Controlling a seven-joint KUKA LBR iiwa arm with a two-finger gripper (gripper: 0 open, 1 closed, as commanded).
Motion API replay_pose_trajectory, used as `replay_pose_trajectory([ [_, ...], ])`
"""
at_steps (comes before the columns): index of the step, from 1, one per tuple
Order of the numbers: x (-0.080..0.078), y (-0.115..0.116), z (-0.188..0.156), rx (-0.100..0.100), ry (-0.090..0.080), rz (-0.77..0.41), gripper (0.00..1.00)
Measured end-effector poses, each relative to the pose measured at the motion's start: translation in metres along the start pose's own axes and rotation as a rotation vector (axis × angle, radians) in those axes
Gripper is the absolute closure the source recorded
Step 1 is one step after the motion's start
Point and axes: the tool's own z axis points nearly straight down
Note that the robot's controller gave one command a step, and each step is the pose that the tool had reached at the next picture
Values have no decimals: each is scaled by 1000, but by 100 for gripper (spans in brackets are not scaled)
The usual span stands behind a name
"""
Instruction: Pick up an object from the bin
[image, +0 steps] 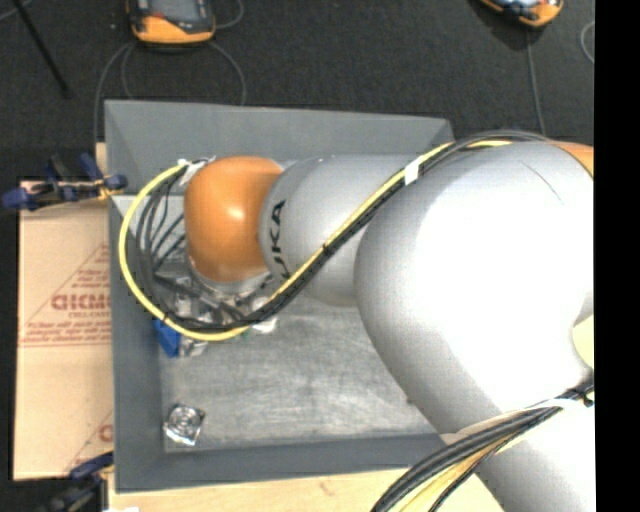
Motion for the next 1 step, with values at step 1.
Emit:
replay_pose_trajectory([
  [1,2,4,-137,4,1,-16,100],
])
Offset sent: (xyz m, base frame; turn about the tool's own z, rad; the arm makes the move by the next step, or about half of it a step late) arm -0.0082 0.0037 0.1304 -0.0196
